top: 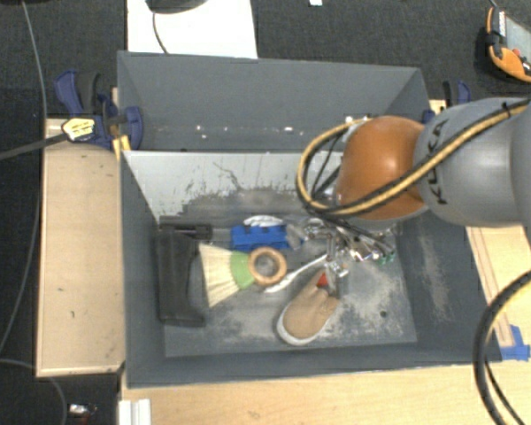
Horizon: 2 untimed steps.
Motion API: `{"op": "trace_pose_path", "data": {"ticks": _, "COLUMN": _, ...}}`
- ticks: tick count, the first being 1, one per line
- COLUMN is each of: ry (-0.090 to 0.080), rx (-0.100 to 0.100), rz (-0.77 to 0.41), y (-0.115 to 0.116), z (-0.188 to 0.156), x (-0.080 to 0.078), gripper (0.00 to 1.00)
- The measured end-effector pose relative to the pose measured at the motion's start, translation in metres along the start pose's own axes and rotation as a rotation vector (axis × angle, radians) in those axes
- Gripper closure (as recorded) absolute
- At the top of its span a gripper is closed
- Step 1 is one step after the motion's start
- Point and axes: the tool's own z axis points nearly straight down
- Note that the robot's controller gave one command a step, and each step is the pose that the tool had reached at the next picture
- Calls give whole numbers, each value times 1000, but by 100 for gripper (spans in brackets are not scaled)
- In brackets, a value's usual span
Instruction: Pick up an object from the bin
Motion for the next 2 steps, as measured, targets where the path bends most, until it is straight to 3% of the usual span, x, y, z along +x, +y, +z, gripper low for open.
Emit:
{"op": "trace_pose_path", "data": {"ticks": 1, "ry": 1, "rx": -3, "rz": -163, "y": 32, "z": 1, "x": -1, "gripper": 100}}
{"op": "trace_pose_path", "data": {"ticks": 2, "ry": 1, "rx": -3, "rz": -163, "y": 32, "z": 1, "x": -1, "gripper": 100}}
